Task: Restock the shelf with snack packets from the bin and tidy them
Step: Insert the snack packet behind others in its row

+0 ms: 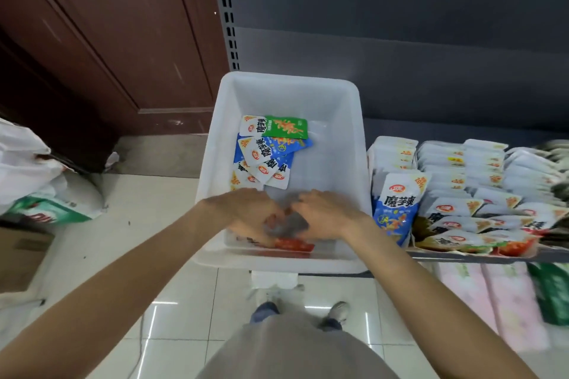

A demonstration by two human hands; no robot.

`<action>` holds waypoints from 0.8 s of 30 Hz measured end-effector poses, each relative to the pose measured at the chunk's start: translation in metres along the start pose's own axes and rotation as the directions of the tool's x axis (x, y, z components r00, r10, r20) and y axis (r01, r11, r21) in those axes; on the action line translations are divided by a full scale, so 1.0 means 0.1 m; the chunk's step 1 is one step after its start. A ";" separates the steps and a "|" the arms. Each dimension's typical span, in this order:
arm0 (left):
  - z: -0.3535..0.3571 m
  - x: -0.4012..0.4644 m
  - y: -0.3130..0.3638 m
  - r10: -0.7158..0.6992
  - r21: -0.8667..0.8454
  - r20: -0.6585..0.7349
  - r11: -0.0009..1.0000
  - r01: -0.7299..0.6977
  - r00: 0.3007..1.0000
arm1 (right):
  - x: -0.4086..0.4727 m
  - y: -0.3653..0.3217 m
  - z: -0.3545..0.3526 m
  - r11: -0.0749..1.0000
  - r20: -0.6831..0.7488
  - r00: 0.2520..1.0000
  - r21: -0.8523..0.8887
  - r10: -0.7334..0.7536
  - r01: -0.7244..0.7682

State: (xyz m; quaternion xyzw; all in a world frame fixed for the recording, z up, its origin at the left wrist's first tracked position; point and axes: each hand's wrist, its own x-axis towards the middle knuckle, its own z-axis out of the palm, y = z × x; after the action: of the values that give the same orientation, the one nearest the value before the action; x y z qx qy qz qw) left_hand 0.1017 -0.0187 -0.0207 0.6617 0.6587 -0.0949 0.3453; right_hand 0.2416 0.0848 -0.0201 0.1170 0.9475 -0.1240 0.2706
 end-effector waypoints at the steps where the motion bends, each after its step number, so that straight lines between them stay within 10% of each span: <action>1: -0.01 0.03 -0.01 0.020 0.061 -0.079 0.998 -0.015 0.997 | 0.02 0.02 0.01 1.000 -0.042 0.999 0.000 0.017 -0.017; 6: 0.09 0.24 -0.22 -0.055 0.032 -0.112 0.998 0.059 0.992 | 0.09 0.08 0.02 0.985 -0.222 0.962 0.106 0.157 -0.136; 13: 0.22 0.39 -0.23 -0.151 0.073 -0.351 0.980 0.187 0.924 | 0.33 -0.04 0.16 0.984 -0.105 0.979 0.036 0.177 -0.174; 18: 0.15 0.13 -0.15 -0.303 -0.350 -0.695 0.935 0.060 0.652 | 0.37 -0.02 0.08 0.959 -0.234 0.931 0.049 0.281 -0.278; 21: 0.14 -0.11 -0.01 -0.561 -0.662 -0.668 0.748 -0.045 0.489 | 0.09 0.08 -0.05 0.935 -0.353 0.872 0.228 0.339 -0.272; 24: 0.14 -0.25 0.24 -0.770 -0.954 -0.300 0.240 -0.180 0.563 | -0.23 0.16 -0.06 0.795 -0.487 0.733 0.594 0.476 -0.122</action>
State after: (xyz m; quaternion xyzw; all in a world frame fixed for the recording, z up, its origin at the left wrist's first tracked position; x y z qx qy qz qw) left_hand 0.1256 -0.0444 -0.0089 0.1391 0.7843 0.5129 0.3202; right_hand 0.2621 0.0985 -0.0056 0.3770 0.8778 -0.2850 -0.0780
